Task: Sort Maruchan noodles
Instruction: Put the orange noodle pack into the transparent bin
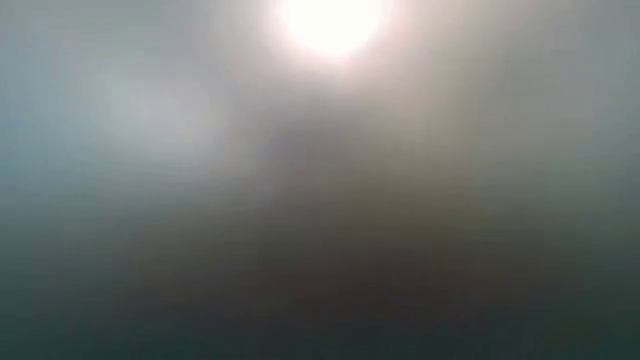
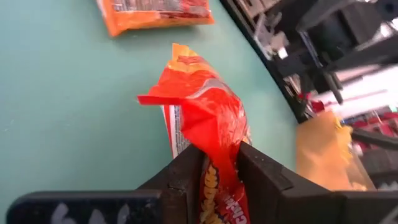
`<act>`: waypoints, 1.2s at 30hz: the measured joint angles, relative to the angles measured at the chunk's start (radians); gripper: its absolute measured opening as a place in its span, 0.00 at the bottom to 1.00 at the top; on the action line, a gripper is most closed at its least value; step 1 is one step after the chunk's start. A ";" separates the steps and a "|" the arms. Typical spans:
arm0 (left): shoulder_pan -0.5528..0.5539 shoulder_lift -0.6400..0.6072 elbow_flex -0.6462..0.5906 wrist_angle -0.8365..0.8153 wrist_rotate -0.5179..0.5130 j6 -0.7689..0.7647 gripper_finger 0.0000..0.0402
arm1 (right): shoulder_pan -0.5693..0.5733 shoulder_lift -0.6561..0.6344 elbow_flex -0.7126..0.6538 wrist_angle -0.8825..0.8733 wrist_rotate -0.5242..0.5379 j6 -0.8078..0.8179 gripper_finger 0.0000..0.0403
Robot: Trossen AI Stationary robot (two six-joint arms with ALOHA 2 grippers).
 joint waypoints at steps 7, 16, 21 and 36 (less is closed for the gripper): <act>0.002 -0.035 0.000 0.004 0.142 0.076 0.12 | 0.000 -0.023 0.000 0.000 0.000 0.024 0.35; 0.010 -0.037 0.000 0.009 0.206 0.076 0.03 | 0.000 -0.015 -0.001 -0.003 0.001 0.027 0.35; 0.033 -0.057 0.000 0.019 0.296 0.068 0.03 | 0.000 -0.015 -0.001 0.000 0.000 0.026 0.35; 0.046 -0.184 0.002 -0.229 0.428 0.194 0.03 | 0.000 -0.014 -0.001 0.000 0.000 0.025 0.35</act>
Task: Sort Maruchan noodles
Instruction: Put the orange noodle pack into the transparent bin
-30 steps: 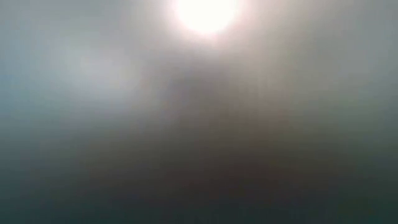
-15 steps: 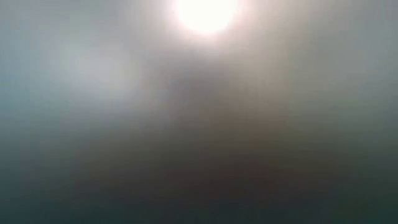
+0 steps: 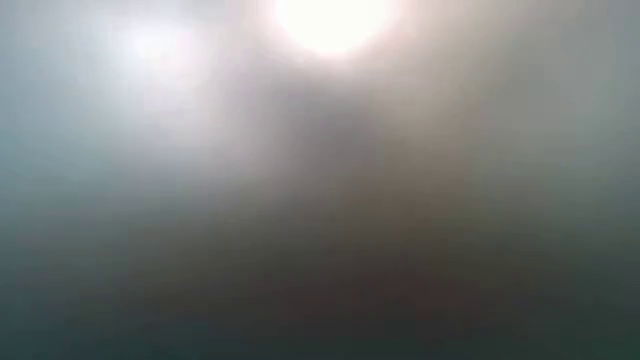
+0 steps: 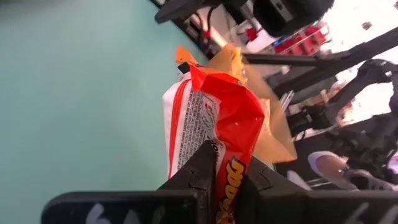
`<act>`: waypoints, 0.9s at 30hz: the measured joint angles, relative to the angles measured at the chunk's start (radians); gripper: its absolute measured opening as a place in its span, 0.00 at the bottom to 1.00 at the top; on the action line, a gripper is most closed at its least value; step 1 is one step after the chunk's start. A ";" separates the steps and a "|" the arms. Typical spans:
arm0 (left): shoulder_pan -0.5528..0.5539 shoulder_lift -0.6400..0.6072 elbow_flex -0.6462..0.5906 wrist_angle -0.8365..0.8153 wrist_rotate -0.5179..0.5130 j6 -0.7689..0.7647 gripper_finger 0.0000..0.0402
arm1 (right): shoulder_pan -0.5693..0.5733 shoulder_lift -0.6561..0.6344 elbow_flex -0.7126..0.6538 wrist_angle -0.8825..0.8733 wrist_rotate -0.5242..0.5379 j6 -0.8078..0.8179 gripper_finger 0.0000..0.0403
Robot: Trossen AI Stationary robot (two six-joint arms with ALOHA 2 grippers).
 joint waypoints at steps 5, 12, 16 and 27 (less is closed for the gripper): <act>-0.001 -0.072 0.000 -0.221 -0.007 0.096 0.03 | 0.000 0.000 0.000 0.000 0.000 0.000 0.35; -0.020 -0.222 0.000 -0.516 -0.121 0.260 0.03 | 0.000 0.000 0.000 0.000 0.000 0.000 0.35; -0.041 -0.311 0.000 -0.668 -0.224 0.325 0.03 | 0.000 0.000 0.000 0.000 0.000 0.000 0.35; -0.128 -0.559 -0.006 -1.184 -0.422 0.324 0.04 | 0.000 0.000 0.000 0.000 0.000 0.000 0.35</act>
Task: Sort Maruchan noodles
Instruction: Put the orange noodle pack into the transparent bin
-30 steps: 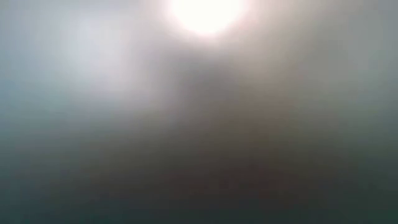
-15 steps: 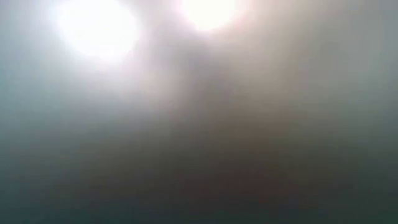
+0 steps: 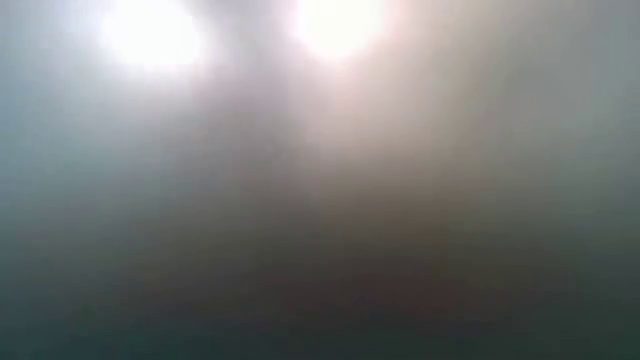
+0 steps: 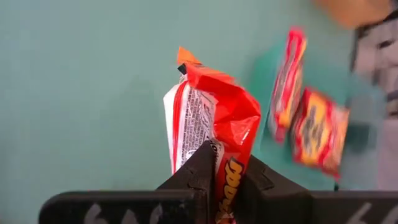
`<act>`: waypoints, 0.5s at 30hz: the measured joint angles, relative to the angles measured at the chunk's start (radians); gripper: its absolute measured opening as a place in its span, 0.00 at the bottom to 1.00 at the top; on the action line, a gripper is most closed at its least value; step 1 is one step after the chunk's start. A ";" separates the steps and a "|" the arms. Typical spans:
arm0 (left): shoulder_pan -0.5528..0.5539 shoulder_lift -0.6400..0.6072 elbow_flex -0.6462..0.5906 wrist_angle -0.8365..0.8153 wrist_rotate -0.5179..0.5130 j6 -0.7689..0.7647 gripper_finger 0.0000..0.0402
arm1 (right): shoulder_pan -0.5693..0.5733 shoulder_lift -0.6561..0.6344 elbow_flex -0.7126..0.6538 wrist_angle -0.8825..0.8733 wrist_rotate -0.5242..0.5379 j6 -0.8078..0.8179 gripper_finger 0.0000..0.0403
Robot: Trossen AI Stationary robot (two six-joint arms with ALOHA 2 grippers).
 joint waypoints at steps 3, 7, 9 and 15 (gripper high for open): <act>-0.040 -0.070 0.000 -0.119 -0.028 -0.052 0.04 | 0.000 0.000 0.000 0.000 0.000 0.000 0.35; -0.103 -0.137 -0.012 -0.165 -0.029 -0.139 0.04 | 0.000 0.000 0.000 0.000 0.000 0.000 0.35; -0.133 -0.161 -0.016 -0.228 -0.056 -0.192 0.04 | 0.000 0.000 0.000 0.000 0.000 0.000 0.35; -0.230 -0.200 -0.027 -0.403 -0.181 -0.344 0.03 | 0.000 0.000 0.000 0.000 0.000 0.000 0.35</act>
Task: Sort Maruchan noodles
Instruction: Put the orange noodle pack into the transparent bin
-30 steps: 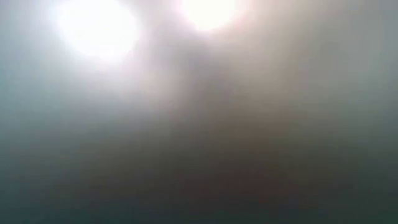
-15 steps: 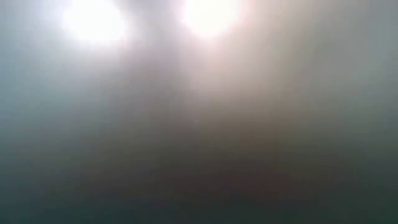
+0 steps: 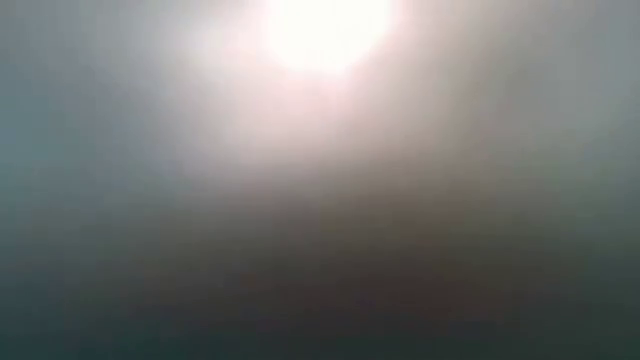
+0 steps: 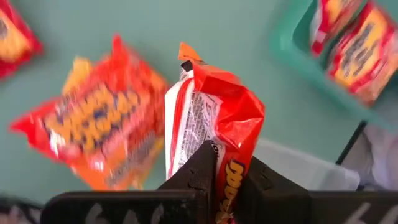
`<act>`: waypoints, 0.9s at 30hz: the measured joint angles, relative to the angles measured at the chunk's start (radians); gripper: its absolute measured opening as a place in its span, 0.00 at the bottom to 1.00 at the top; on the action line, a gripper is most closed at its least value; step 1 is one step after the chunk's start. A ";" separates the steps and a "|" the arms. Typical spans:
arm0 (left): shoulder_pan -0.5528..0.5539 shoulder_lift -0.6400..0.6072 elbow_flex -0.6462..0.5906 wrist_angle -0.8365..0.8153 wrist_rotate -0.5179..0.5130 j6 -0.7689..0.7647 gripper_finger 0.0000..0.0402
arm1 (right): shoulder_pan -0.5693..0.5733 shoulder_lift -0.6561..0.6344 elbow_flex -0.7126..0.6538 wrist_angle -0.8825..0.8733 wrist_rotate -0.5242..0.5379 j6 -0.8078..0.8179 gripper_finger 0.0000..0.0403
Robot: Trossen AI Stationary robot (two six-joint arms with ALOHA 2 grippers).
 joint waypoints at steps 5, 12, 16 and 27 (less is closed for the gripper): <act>-0.092 -0.007 -0.023 -0.031 0.003 -0.158 0.03 | 0.000 0.000 0.000 0.000 0.000 0.000 0.35; -0.257 -0.025 -0.046 -0.049 0.021 -0.366 0.03 | 0.000 0.000 0.000 0.000 0.000 0.000 0.35; -0.332 -0.022 -0.086 -0.049 0.012 -0.457 0.03 | 0.000 0.000 0.000 0.000 0.000 0.000 0.35; -0.414 -0.016 -0.186 0.090 0.006 -0.441 0.03 | 0.000 0.000 0.000 0.000 0.000 0.000 0.35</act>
